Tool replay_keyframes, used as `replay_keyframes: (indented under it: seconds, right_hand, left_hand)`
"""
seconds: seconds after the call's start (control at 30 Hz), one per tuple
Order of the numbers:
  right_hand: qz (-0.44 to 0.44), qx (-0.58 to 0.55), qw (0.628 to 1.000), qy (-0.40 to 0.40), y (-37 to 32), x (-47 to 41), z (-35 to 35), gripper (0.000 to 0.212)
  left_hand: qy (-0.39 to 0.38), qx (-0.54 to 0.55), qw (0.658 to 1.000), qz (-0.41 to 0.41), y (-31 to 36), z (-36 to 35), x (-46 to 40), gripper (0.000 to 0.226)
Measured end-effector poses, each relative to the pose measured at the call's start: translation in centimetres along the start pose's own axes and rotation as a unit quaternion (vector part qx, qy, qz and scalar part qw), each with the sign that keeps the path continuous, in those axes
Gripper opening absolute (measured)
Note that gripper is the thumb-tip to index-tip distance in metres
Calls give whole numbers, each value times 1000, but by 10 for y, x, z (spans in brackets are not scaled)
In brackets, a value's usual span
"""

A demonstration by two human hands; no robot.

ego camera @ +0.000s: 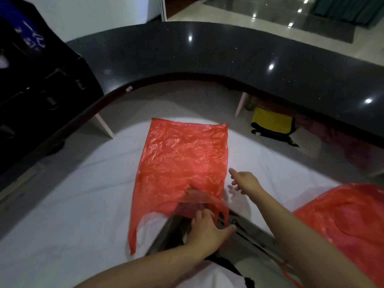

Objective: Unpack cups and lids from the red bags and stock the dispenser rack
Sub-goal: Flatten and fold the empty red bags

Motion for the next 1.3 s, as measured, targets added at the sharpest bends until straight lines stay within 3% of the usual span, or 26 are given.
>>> replay_keyframes:
  seconds: [0.17, 0.3, 0.43, 0.5, 0.6, 0.67, 0.87, 0.93, 1.0, 1.2, 1.3]
  right_hand:
    - [-11, -58, 997, -41, -27, -36, -7, 56]
    - [-25, -66, 995, -74, -37, -52, -15, 48]
    - [-26, -50, 995, -87, -37, -59, -20, 17]
    - [-8, -48, 997, -59, -35, -66, -20, 8]
    - [26, -64, 997, 33, -34, -79, -14, 12]
    - [29, -89, 994, 53, -31, -86, -12, 17]
    - [-20, -177, 983, -32, -21, -79, -8, 37]
    - [-41, -173, 982, -56, -17, -72, -6, 49]
    - [-50, -161, 983, -67, -13, -64, -7, 53]
    - [-40, -108, 988, -106, 6, -17, -25, 59]
    - [-34, -81, 991, -104, 24, 1, -37, 53]
  left_hand:
    - [-33, 51, 994, 90, 12, -33, -1, 83]
    - [-11, 138, 985, 101, 12, -44, -9, 33]
    - [4, 195, 976, 97, 7, -43, -9, 43]
    - [-10, 222, 971, 87, -2, -43, -5, 36]
    - [-61, 257, 962, 70, -18, -36, 3, 24]
    - [-58, 279, 956, 72, -26, -27, 5, 24]
    - [-129, 216, 963, 93, -28, -12, 8, 37]
    - [-57, 131, 988, 59, -31, 0, 6, 47]
    - [72, 92, 993, 27, -36, 22, 2, 44]
    - [313, 17, 943, -112, -55, 112, -29, 8]
    - [378, 11, 925, -33, -81, 154, -49, 25]
Point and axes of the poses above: each hand's wrist, its own x-axis away from the middle knuckle, its own z-axis out of the back of the hand, y = z × x, the point moved 2 cm from there along -x, towards the middle knuckle, and after that the axes turned 2 degrees about y, right-handed, at the moved point
